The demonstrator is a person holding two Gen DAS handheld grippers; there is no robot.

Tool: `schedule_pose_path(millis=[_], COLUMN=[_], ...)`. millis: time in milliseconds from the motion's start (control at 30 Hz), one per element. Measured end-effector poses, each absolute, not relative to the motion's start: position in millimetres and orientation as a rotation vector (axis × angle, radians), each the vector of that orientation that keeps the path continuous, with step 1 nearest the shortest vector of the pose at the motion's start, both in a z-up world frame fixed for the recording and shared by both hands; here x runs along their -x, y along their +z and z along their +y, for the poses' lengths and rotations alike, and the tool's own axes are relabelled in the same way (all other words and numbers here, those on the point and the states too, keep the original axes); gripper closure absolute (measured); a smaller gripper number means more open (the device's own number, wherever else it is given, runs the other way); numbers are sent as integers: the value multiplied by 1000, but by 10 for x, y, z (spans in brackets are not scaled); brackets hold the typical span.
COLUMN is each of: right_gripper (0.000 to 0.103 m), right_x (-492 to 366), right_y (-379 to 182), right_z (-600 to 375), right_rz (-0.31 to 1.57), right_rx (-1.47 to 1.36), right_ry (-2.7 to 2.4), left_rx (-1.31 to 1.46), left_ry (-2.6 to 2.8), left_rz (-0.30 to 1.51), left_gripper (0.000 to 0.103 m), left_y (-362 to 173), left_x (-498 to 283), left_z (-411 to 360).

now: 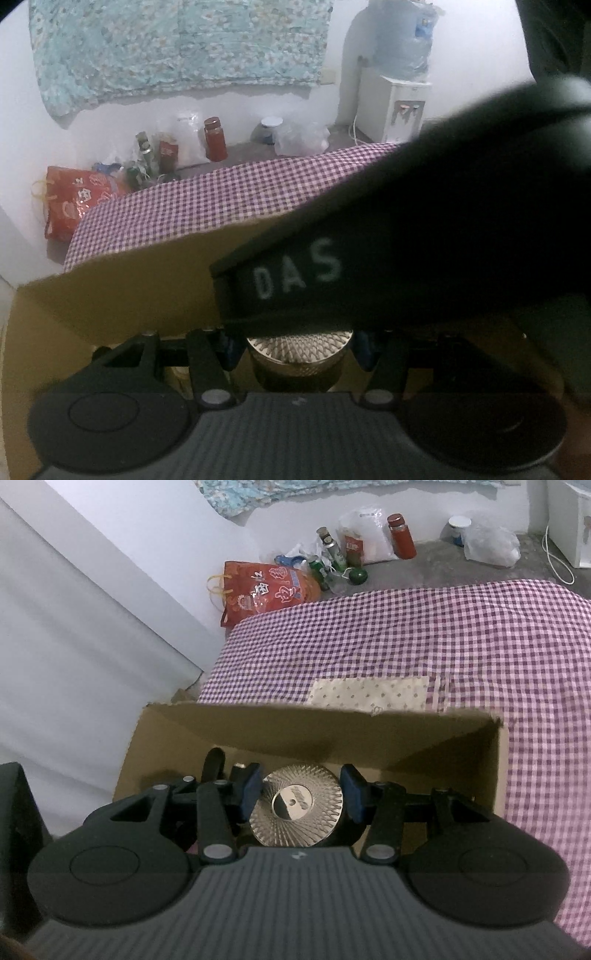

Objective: Organize rigid objects
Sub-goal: 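Lower the gold-lidded jar into the box and open the right tool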

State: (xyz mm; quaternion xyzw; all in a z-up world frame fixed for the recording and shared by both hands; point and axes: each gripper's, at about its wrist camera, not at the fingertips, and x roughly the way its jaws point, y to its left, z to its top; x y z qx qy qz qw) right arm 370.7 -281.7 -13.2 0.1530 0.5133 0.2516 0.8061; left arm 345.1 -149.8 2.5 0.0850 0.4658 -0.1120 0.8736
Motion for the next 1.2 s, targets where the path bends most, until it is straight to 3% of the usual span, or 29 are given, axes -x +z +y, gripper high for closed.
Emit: schedule_pose_path(millis=[767,1200], right_gripper=[58,55], right_x=[-3783,-2724], right_y=[-232,519], right_z=[-2844,-3576], right_rz=[1074,785], right_rx=[-364,-571], right_ry=[553,611], left_rx=[-162,-75], left_ry=[-227,-355], left_rz=[981,805], left_gripper=[44,14], left_y=[52,810], left_x=[-3460,-2552], left_z=[-1533,-1219])
